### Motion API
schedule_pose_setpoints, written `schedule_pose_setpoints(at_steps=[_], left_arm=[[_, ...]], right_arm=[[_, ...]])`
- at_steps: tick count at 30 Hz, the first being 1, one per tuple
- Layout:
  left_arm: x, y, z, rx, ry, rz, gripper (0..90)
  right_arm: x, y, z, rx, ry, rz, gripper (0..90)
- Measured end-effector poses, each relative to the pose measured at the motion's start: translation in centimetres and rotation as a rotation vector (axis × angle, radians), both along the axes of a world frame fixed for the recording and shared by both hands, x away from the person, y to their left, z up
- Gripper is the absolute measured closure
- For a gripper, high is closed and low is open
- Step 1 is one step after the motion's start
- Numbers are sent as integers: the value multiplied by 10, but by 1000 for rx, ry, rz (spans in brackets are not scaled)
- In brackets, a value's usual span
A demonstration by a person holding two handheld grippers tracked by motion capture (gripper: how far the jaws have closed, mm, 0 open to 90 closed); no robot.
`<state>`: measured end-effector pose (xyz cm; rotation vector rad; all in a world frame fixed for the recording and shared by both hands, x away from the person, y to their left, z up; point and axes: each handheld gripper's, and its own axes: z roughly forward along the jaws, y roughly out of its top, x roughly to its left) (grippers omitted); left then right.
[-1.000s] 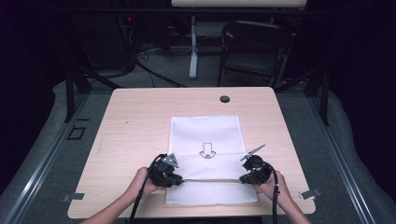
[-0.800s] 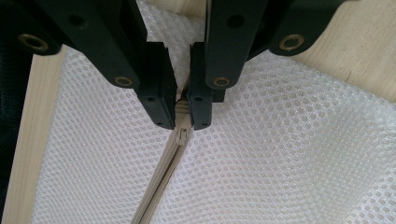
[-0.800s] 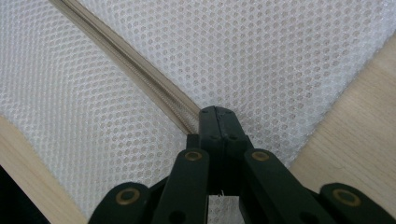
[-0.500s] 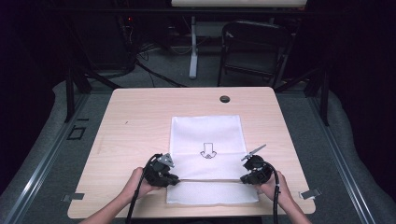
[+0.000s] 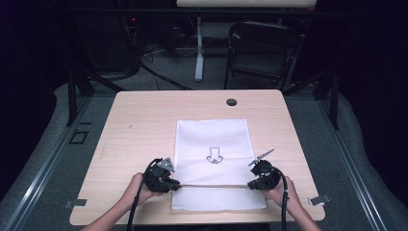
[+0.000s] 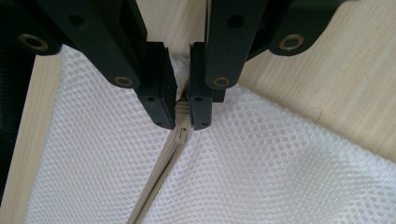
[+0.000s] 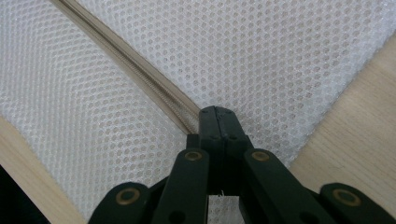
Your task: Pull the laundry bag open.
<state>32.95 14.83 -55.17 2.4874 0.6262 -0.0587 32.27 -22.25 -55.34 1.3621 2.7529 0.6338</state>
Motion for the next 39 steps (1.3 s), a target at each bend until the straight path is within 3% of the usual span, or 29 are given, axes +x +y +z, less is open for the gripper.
schedule_pose_setpoints(at_steps=[5, 8, 19, 20, 21, 39], left_arm=[[-1, 9, 1, -14, 12, 20, 815], [-3, 7, 1, 7, -2, 9, 815], [-6, 8, 3, 10, -5, 6, 817], [-6, 8, 3, 12, -10, -1, 817], [-7, 8, 3, 12, -5, 1, 817], [-7, 20, 2, 23, -5, 5, 817]], right_arm=[[1, -1, 1, -21, 5, 14, 900], [1, 0, 1, -18, 1, 8, 900], [0, -1, 0, -7, 0, 4, 900], [1, -2, 1, -27, 6, 20, 900], [0, -1, 0, -7, 1, 4, 900], [0, 0, 0, 4, -3, 4, 900]])
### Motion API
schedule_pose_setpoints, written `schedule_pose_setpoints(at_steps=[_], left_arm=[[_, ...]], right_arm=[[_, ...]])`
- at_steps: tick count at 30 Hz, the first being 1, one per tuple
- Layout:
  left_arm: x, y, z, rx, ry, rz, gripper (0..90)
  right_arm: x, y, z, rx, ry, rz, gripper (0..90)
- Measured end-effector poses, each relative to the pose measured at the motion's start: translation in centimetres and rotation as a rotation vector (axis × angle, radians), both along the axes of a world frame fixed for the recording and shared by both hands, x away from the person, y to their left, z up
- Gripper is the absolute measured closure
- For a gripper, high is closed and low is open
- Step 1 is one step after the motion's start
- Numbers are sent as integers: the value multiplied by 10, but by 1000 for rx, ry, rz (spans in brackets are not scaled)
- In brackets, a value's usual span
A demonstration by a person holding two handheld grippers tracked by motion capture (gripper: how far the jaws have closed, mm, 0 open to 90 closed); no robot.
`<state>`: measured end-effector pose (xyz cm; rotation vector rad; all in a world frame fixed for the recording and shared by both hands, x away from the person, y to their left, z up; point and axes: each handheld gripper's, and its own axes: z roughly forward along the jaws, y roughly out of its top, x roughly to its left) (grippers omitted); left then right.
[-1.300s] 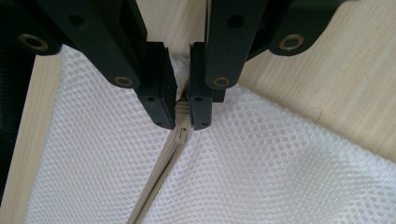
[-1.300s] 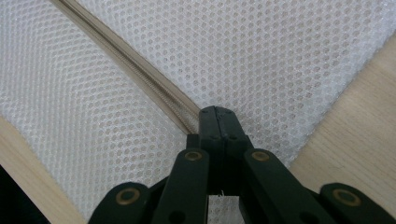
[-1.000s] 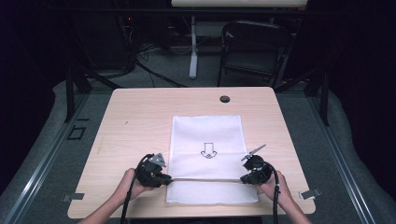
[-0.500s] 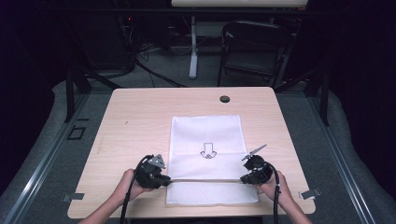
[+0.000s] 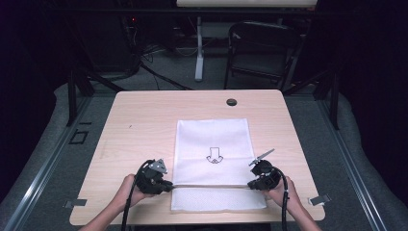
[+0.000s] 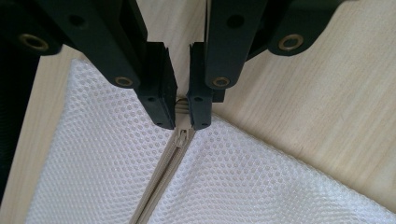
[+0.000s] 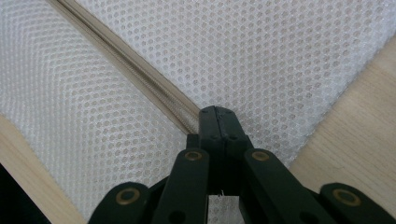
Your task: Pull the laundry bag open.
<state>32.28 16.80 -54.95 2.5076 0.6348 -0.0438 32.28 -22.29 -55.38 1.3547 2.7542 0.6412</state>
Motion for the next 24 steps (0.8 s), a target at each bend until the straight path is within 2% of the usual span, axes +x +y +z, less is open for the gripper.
schedule_pose_setpoints(at_steps=[4, 6, 9, 12, 13, 15, 16, 18, 20, 22, 24], left_arm=[[0, 6, 0, 16, -9, 18, 817], [2, 13, -3, -9, 19, 32, 817], [-1, 8, -4, 27, 19, 21, 816], [2, 9, -6, 12, 34, 35, 814], [2, 9, -6, 16, 36, 35, 813], [2, 7, -5, 22, 39, 37, 810], [2, 6, -6, 24, 38, 36, 809], [1, 5, -6, 38, 25, 34, 800], [2, 5, -5, 32, 37, 37, 755], [3, 5, -3, 36, 37, 55, 635], [4, 7, 0, 25, 37, 75, 550]], right_arm=[[0, -1, 0, -10, 2, 4, 900], [0, -1, 0, -11, -4, 11, 900], [2, -1, 1, -29, 3, 29, 900], [0, 3, 1, -17, -2, 0, 900], [0, 2, 1, -37, -7, 11, 900], [0, 2, 1, -24, -10, 18, 900], [0, 2, 1, -24, -11, 43, 900], [-1, 3, 0, -31, -29, 42, 900], [-1, 4, 1, -29, -37, 59, 865], [-2, 5, 3, -24, -47, 63, 772], [-3, 6, 8, -34, -67, 60, 708]])
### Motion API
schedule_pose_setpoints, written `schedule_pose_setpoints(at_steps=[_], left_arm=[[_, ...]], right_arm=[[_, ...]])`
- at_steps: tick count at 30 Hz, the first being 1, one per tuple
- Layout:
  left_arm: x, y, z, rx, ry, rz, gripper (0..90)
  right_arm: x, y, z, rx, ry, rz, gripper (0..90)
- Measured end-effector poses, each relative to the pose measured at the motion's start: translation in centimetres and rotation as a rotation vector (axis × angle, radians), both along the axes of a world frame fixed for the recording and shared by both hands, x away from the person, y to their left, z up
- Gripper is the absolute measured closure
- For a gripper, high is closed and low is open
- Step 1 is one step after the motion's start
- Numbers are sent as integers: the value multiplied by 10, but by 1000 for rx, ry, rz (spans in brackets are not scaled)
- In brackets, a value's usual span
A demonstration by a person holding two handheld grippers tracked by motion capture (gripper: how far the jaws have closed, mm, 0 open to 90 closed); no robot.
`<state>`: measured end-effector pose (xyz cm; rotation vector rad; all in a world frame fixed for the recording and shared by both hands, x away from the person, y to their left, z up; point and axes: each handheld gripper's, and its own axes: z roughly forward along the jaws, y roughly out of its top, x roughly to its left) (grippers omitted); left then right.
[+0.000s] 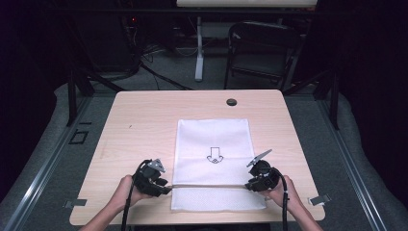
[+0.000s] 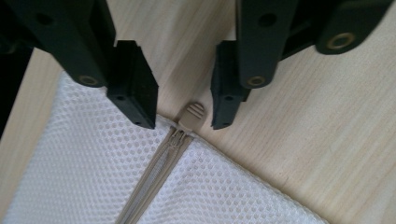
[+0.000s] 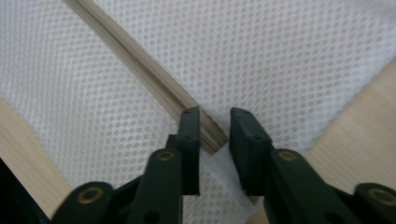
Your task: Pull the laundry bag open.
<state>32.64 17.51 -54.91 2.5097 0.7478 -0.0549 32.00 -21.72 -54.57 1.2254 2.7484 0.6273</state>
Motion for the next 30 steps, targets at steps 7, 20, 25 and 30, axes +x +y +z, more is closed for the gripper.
schedule_pose_setpoints(at_steps=[7, 20, 25, 30], left_arm=[[-1, 9, 17, -41, -34, 110, 249], [-24, 49, 40, -38, -151, 363, 78], [-26, 56, 39, -28, -177, 408, 36], [-19, 54, 32, 36, -184, 417, 0]], right_arm=[[-5, -6, 20, 29, -47, -28, 302], [-24, -47, 44, 23, -241, -172, 2], [-28, -64, 36, 18, -237, -200, 0], [-25, -69, 28, -26, -209, -200, 0]])
